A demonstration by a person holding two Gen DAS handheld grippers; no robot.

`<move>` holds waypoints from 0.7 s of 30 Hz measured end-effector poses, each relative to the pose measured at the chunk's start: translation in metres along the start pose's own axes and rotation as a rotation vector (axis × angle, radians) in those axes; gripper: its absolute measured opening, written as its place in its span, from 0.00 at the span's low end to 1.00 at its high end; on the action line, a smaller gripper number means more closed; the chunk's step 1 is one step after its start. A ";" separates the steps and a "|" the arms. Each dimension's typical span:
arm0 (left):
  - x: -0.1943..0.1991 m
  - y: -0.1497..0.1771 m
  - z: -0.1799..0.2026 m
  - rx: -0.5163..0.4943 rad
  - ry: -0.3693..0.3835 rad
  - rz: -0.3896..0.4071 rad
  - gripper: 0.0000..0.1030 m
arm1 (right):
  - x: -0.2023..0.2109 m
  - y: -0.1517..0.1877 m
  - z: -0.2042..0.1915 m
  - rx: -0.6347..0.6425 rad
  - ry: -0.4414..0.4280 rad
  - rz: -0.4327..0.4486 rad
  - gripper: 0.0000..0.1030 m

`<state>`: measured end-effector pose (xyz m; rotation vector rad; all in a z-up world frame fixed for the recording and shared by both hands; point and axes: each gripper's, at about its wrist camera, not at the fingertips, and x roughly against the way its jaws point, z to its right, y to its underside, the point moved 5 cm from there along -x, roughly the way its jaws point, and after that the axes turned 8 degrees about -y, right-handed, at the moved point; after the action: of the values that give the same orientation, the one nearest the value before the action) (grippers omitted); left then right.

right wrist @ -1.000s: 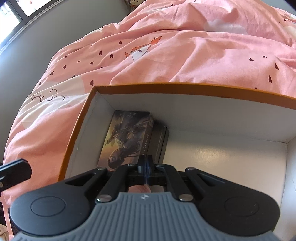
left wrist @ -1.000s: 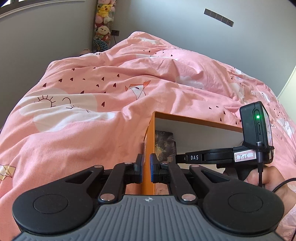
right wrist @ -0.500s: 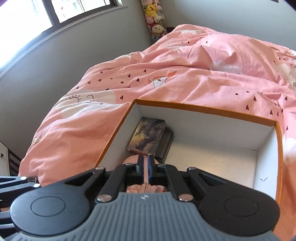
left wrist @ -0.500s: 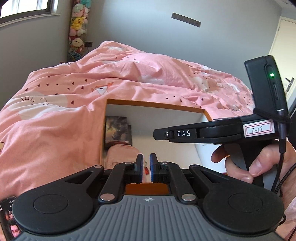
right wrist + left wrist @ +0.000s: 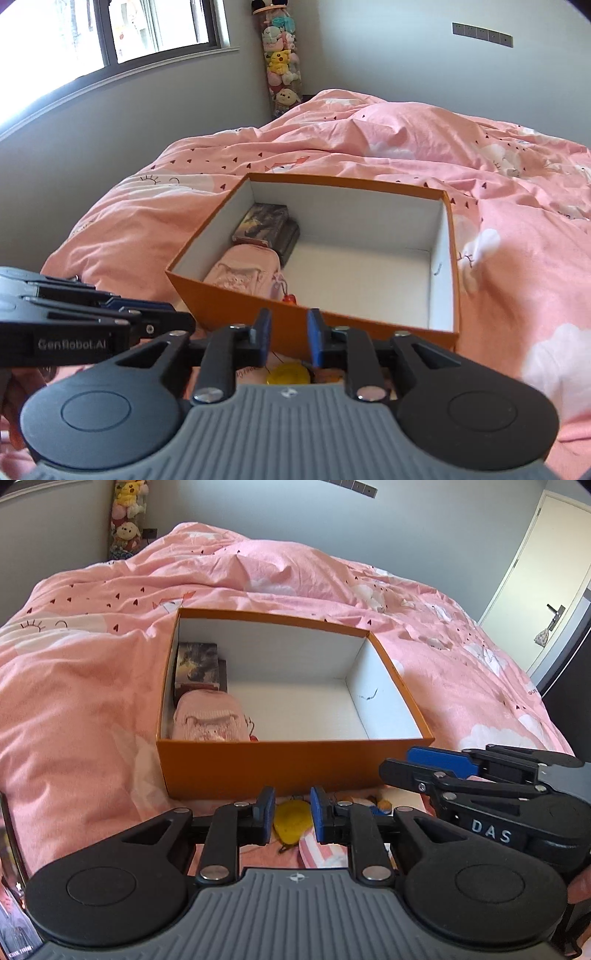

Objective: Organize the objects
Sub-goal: 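Grasp the white striped-hat plush with the left tool while the right tool grasps the brown dog plush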

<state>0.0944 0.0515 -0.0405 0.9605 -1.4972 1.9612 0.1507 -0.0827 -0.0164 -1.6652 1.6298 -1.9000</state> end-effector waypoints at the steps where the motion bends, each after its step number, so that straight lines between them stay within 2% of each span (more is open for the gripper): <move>1: -0.004 0.005 0.000 0.003 0.009 -0.027 0.22 | 0.004 0.007 0.001 -0.004 0.011 -0.003 0.35; 8: -0.024 0.038 0.005 0.023 0.090 -0.210 0.22 | 0.020 0.049 0.012 -0.060 0.063 -0.090 0.35; 13: -0.036 0.052 0.014 0.051 0.157 -0.268 0.23 | 0.025 0.071 0.017 -0.085 0.075 -0.143 0.34; 15: -0.043 0.054 0.017 0.070 0.165 -0.273 0.34 | 0.025 0.075 0.021 -0.095 0.091 -0.155 0.34; 17: -0.050 0.055 0.021 0.092 0.172 -0.289 0.39 | 0.027 0.076 0.024 -0.101 0.099 -0.157 0.34; 20: -0.059 0.056 0.025 0.123 0.173 -0.312 0.56 | 0.026 0.075 0.027 -0.086 0.114 -0.165 0.34; 21: -0.062 0.056 0.024 0.136 0.165 -0.323 0.58 | 0.025 0.074 0.029 -0.075 0.123 -0.170 0.34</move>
<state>0.0976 0.0145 -0.1192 0.9991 -1.0567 1.8708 0.1252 -0.1471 -0.0624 -1.8021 1.6716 -2.0831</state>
